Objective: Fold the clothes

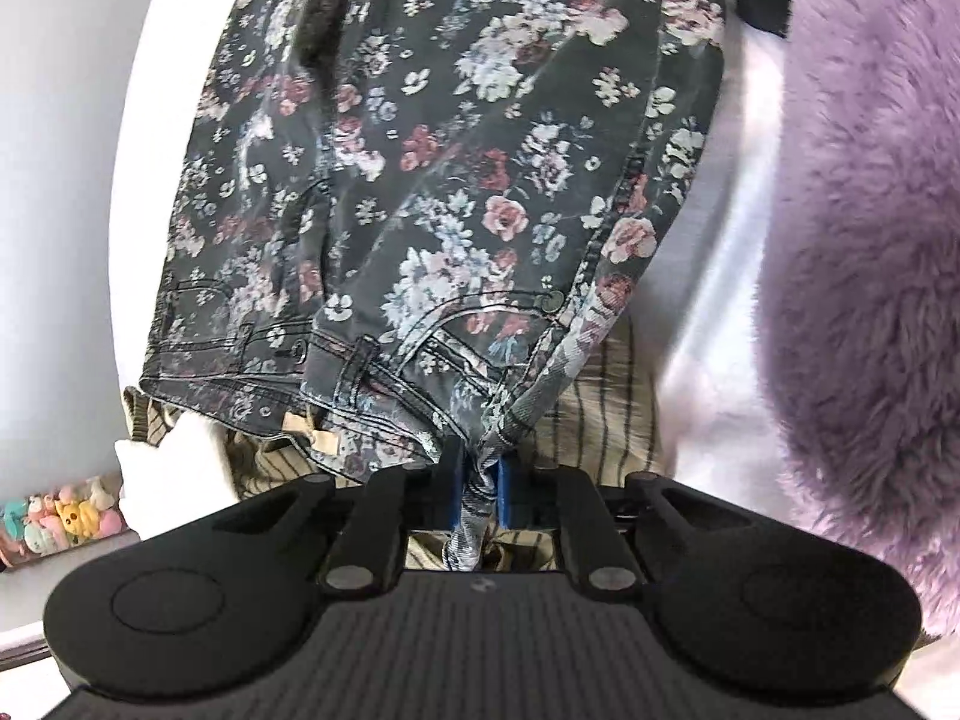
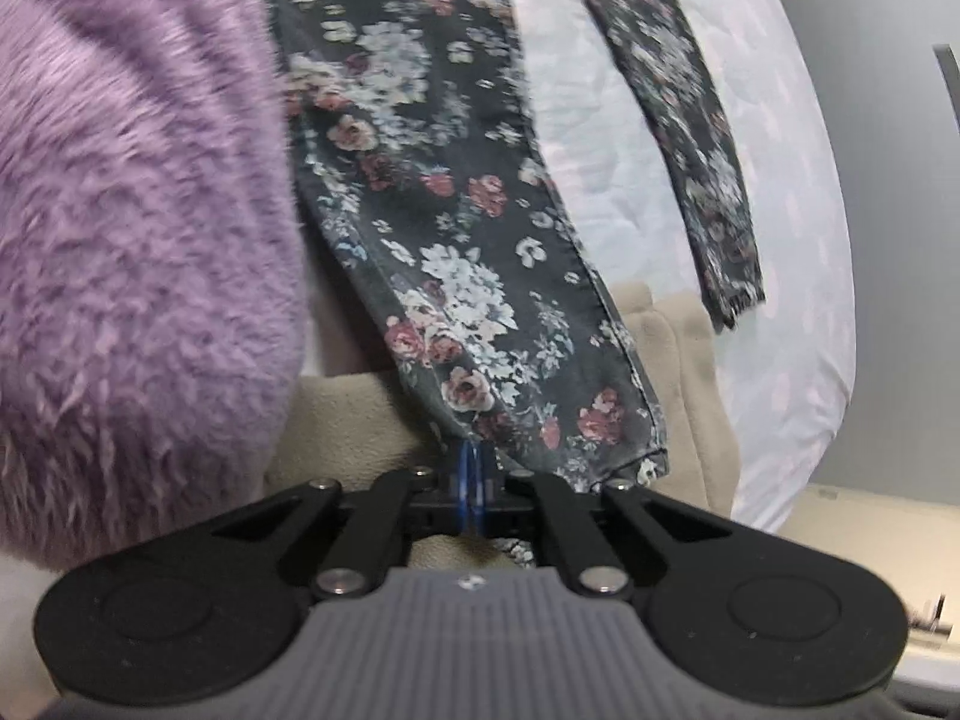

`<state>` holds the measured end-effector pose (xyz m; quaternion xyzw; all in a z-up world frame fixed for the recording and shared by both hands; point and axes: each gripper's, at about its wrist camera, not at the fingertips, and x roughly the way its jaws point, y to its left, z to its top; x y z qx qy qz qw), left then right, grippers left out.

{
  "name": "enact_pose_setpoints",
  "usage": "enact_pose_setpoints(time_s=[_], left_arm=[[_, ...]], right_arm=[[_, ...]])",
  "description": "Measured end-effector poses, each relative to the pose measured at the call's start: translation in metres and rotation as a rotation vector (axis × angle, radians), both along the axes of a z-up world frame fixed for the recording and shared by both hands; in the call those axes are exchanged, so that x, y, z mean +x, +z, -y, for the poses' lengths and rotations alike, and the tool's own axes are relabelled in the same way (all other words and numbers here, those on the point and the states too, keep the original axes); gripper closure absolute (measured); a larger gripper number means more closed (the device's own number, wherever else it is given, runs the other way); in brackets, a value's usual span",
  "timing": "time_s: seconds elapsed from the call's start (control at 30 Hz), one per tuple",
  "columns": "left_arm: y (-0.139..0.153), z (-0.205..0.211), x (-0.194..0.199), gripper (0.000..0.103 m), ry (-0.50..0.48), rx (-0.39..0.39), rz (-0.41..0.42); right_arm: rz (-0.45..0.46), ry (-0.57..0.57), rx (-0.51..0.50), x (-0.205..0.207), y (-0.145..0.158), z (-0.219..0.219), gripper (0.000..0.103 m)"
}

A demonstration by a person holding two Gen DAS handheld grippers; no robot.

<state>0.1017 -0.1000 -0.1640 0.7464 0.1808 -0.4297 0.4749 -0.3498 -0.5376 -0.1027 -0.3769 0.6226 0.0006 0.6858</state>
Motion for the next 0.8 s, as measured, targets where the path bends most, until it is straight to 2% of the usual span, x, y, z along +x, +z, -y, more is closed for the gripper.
enact_pose_setpoints(time_s=[0.03, 0.07, 0.23, 0.3, 0.37, 0.4, 0.67, 0.8], left_arm=[[0.002, 0.002, 0.001, 0.094, 0.006, -0.009, 0.003], [0.004, 0.003, 0.002, 0.094, 0.016, -0.02, 0.004], [0.016, 0.01, 0.005, 0.094, 0.059, -0.074, 0.017], [0.02, 0.012, 0.006, 0.094, 0.07, -0.089, 0.025], [0.024, 0.013, 0.006, 0.095, 0.082, -0.103, 0.028], [0.026, 0.014, 0.006, 0.095, 0.089, -0.112, 0.027], [0.054, 0.016, 0.031, 0.095, 0.29, -0.278, -0.03], [0.082, 0.022, 0.053, 0.095, 0.407, -0.398, -0.051]], right_arm=[[-0.02, 0.029, -0.014, -0.002, -0.004, -0.003, 0.079], [-0.037, 0.047, -0.019, -0.004, -0.007, -0.005, 0.076], [-0.08, 0.055, -0.019, -0.003, -0.02, 0.001, 0.074], [-0.087, 0.056, -0.038, -0.001, -0.026, 0.004, 0.075], [-0.066, 0.02, -0.036, 0.004, -0.026, 0.007, 0.091], [-0.039, -0.005, -0.025, 0.006, -0.022, 0.009, 0.1], [0.282, -0.293, 0.038, 0.012, 0.036, 0.046, 0.101], [0.414, -0.398, 0.027, 0.026, 0.06, 0.071, 0.101]])
